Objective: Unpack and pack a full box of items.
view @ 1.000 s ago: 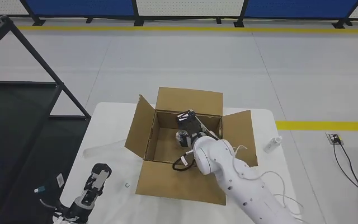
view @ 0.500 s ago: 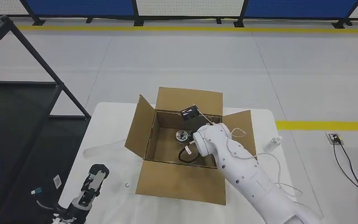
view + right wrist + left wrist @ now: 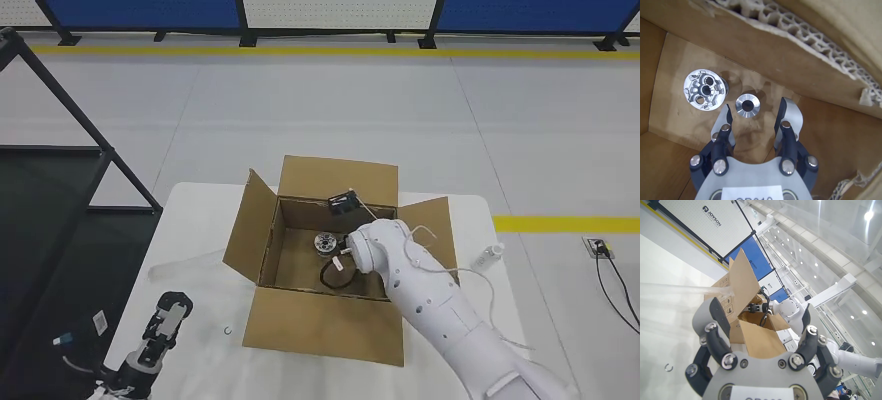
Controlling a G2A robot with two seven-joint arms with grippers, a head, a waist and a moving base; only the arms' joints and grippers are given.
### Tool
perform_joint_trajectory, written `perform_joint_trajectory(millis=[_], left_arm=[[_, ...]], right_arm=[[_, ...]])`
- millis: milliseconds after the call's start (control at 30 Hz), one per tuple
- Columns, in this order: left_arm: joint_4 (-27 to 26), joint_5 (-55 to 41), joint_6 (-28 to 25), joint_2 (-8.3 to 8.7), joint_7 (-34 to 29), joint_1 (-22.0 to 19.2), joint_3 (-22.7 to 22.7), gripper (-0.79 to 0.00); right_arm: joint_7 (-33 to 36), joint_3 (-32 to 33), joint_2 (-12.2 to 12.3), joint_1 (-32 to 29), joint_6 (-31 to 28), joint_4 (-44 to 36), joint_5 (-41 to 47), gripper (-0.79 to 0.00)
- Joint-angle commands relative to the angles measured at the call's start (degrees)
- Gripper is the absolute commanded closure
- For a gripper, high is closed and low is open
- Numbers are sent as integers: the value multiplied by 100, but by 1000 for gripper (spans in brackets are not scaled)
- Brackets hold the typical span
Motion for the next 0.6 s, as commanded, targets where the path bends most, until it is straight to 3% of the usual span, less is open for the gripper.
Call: perform_joint_trajectory(millis=[0, 567], left_arm=[[1, -10, 0, 0, 5, 5, -7, -785], [-48, 20, 38, -6, 34, 62, -32, -785]], right_arm=[[-86, -1, -39, 40, -43, 187, 48, -480], [-641, 45, -258, 89, -314, 855, 270, -376]])
